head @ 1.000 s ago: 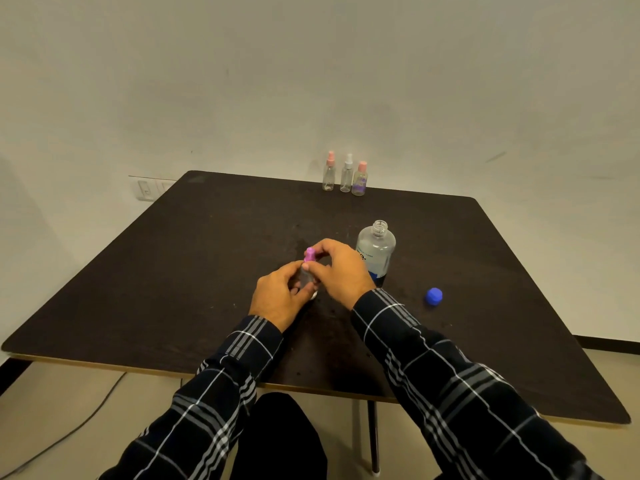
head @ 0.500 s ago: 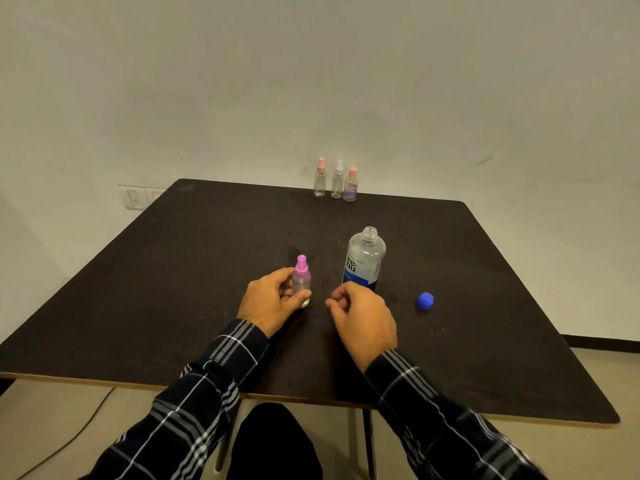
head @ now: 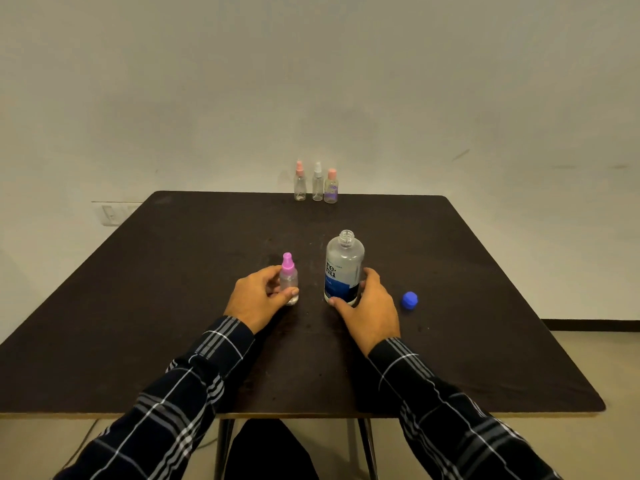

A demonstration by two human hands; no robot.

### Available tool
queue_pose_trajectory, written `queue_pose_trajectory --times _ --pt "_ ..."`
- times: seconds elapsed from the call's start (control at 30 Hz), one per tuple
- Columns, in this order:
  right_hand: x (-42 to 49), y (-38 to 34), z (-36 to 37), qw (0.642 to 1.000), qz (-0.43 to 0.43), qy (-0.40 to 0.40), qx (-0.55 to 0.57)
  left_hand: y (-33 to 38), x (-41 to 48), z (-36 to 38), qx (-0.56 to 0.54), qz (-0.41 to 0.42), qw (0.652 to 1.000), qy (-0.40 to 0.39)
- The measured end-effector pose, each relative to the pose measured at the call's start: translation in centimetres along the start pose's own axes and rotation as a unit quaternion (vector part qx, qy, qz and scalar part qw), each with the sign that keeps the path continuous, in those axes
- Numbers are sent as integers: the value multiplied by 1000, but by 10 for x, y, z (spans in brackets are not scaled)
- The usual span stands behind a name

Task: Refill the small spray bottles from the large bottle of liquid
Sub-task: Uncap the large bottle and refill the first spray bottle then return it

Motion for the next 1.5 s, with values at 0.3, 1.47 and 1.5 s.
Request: queue_pose_trajectory --times 0.3,1.47,1.5 --pt "18 7 3 999 -7 32 31 -2 86 -31 20 -11 1000 18" --pt "23 16 14 999 8 41 -15 -40 318 -63 30 -118 986 116" --pt "23 16 14 999 7 42 -17 -40 319 -64 28 -121 985 117"
Point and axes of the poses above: each hand's wrist, its own x-axis towards the middle knuckle, its own z-axis out of the palm, y = z × x, the point moved 6 cm from there along x, towards the middle knuckle, and after that the axes turned 12 degrees about -y, right-handed, at the moved point
